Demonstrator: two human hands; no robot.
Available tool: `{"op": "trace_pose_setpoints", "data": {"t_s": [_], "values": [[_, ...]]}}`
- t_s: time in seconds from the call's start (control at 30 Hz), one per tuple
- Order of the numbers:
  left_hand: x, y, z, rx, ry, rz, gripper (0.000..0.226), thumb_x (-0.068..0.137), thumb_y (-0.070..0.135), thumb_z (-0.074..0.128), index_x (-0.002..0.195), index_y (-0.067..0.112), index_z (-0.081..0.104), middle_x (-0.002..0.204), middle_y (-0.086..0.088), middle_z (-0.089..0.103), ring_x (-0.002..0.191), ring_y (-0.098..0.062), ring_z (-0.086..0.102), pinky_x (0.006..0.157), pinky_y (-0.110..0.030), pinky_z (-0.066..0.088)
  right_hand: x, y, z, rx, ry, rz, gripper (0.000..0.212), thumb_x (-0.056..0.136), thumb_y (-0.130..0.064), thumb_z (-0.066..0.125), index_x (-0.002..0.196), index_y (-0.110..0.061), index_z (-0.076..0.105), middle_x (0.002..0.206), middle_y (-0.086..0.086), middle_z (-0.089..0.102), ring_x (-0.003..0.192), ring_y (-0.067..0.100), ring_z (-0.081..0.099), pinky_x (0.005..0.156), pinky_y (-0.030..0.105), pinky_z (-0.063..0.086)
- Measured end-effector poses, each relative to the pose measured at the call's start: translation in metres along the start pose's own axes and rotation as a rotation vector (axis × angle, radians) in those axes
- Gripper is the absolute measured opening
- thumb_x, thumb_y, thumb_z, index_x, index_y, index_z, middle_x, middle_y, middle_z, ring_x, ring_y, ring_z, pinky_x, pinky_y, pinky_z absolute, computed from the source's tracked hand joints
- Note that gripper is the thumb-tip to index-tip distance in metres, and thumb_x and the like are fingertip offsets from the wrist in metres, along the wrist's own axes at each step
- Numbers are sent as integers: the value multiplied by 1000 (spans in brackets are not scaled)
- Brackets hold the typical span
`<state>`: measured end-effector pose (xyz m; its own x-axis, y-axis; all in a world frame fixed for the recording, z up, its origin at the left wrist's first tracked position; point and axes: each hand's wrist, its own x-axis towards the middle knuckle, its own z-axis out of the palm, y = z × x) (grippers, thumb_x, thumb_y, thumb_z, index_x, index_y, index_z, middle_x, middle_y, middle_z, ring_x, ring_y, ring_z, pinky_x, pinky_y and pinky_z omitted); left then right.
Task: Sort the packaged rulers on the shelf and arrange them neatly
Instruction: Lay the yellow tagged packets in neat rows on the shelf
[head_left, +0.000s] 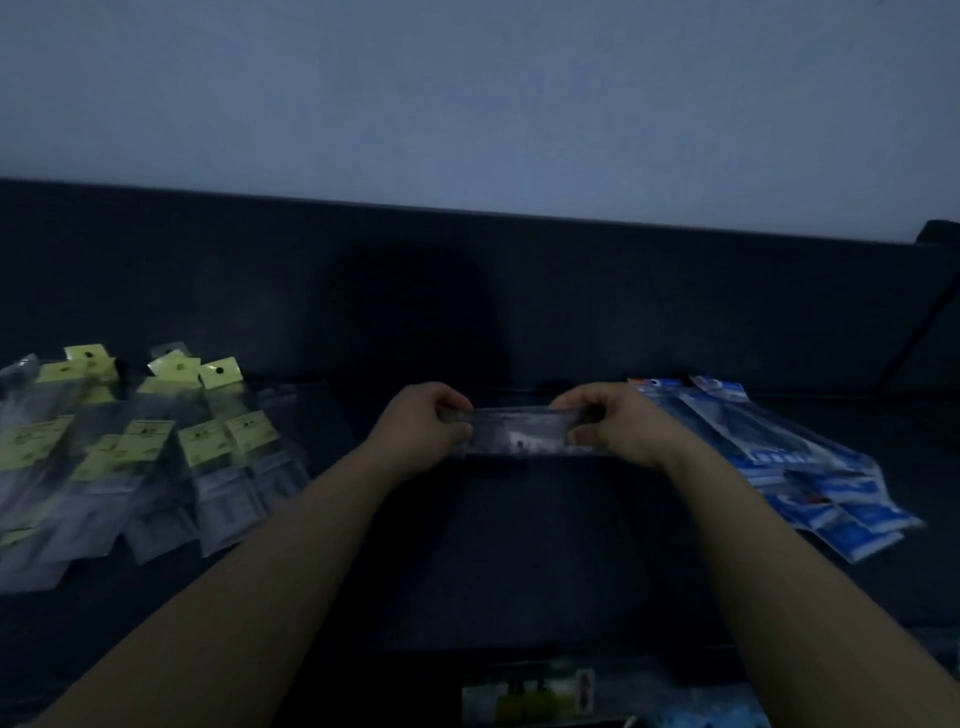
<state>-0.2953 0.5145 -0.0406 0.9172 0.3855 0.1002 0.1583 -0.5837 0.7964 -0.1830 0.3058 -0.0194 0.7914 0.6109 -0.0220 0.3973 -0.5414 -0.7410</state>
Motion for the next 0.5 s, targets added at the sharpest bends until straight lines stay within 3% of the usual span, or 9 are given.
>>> {"op": "trace_pose_setpoints", "data": {"t_s": [0.13, 0.2, 0.27, 0.33, 0.4, 0.5], "values": [[33, -1, 12, -32, -6, -66, 24, 85, 7, 65, 107, 15, 66, 104, -2, 66, 92, -12, 60, 79, -21, 44, 28, 8, 2, 12, 45, 10, 40, 82, 9, 59, 112, -16, 64, 97, -2, 62, 80, 4, 56, 60, 3, 44], [41, -1, 16, -29, -31, -35, 28, 87, 5, 60, 113, 14, 65, 116, -3, 65, 101, -12, 60, 85, -20, 44, 37, 15, 10, 7, 84, 3, 45, 80, 5, 62, 120, -16, 61, 109, 2, 60, 89, 9, 57, 66, 8, 45], [43, -3, 17, 64, -93, 50, 31, 90, 10, 59, 121, 15, 60, 119, 3, 61, 105, -7, 55, 86, -18, 41, 40, 24, 15, -39, 95, -23, 46, 78, -2, 69, 119, -20, 59, 121, 5, 51, 98, 12, 55, 79, 15, 43], [41, -5, 15, 213, -178, 140, 37, 88, 19, 64, 125, 19, 57, 116, 8, 57, 105, -4, 52, 86, -16, 38, 37, 31, 14, -115, 59, -58, 40, 79, -10, 73, 115, -21, 59, 120, 1, 42, 98, 10, 50, 84, 14, 38], [41, -9, 14, 320, -216, 197, 36, 85, 19, 68, 120, 21, 59, 113, 7, 60, 101, -5, 54, 83, -16, 39, 36, 36, 10, -189, 26, -86, 31, 81, -16, 73, 109, -18, 60, 116, -1, 39, 97, 8, 47, 85, 14, 35], [44, -9, 12, 296, -112, 232, 26, 85, 17, 68, 110, 20, 62, 106, 6, 62, 97, -6, 56, 80, -18, 41, 37, 36, 5, -249, 43, -128, 20, 83, -19, 71, 100, -16, 61, 108, 0, 47, 90, 9, 49, 77, 16, 35]]}}
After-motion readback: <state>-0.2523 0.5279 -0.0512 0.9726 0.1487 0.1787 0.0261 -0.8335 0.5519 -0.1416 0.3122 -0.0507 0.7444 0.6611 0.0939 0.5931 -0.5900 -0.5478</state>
